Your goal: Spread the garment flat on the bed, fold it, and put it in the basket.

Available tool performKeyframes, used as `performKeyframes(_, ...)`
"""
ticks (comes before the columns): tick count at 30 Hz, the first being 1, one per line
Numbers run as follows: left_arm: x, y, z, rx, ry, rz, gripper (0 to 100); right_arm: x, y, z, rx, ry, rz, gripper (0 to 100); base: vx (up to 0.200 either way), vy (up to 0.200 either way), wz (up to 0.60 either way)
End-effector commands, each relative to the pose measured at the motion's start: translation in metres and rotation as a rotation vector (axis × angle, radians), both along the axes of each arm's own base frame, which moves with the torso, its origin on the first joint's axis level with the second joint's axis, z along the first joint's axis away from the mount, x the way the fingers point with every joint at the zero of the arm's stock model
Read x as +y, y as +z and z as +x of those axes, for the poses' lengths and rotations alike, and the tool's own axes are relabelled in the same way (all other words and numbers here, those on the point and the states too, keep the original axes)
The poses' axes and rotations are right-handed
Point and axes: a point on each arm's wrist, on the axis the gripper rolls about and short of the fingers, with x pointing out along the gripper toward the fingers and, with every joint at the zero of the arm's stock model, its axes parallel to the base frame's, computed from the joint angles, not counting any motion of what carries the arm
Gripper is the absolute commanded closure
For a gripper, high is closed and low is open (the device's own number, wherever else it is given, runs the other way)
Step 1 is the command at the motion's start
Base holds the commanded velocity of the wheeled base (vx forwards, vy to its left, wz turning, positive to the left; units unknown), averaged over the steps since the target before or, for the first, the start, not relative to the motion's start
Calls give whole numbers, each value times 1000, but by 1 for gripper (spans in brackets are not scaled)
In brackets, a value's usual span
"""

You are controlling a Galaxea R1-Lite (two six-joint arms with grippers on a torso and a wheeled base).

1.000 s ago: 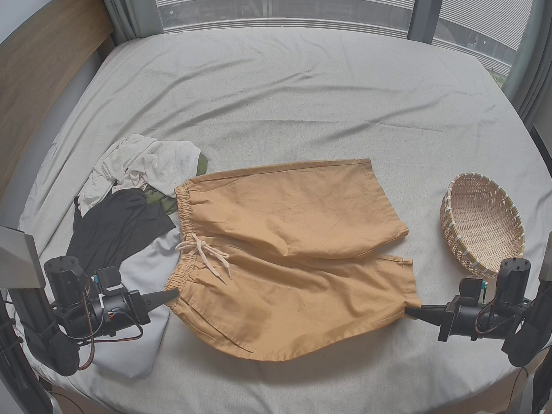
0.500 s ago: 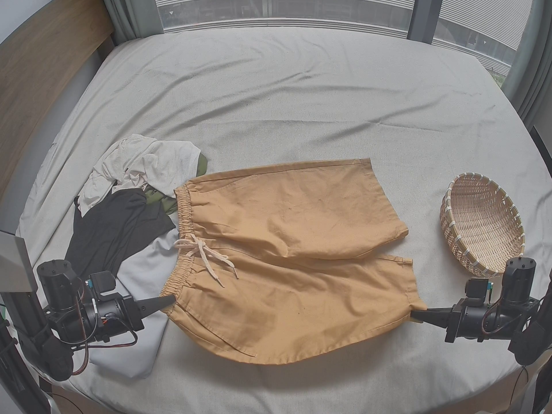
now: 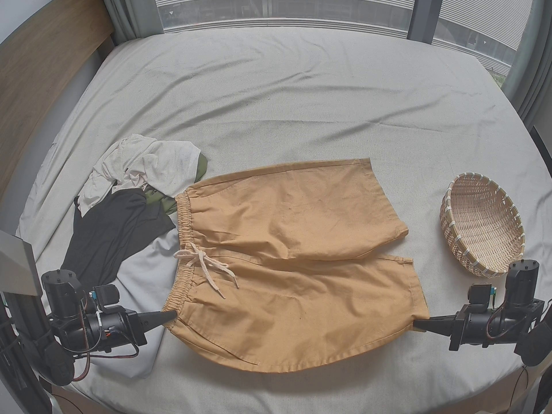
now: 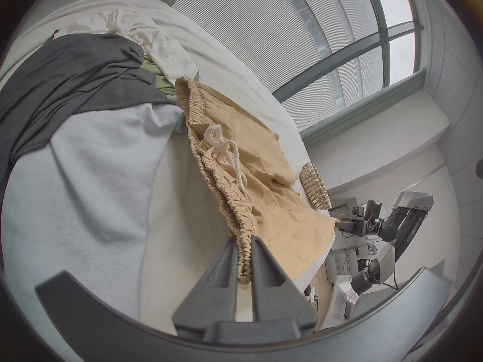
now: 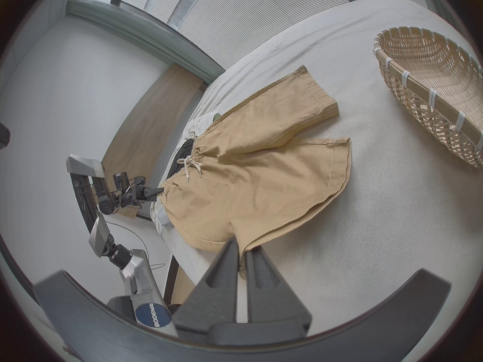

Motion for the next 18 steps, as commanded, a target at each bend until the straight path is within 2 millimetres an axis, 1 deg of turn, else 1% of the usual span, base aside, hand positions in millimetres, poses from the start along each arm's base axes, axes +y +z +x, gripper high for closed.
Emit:
performKeyframes(1, 2, -8, -3, 40, 6, 6, 100, -2, 4, -6, -22, 17, 10, 100, 0, 0, 0)
performKeyframes(7, 1, -2, 5, -10, 4, 3, 100, -7, 11, 2, -89, -3, 31, 100, 0, 0, 0)
performKeyframes(9, 1, 0, 13, -40, 8, 0, 100, -8, 15, 7, -108, -22, 48, 100, 0, 0, 0)
performKeyframes(18, 1, 6, 27, -92, 15, -14, 100, -8, 32, 20, -179, -69, 145, 100, 0, 0, 0)
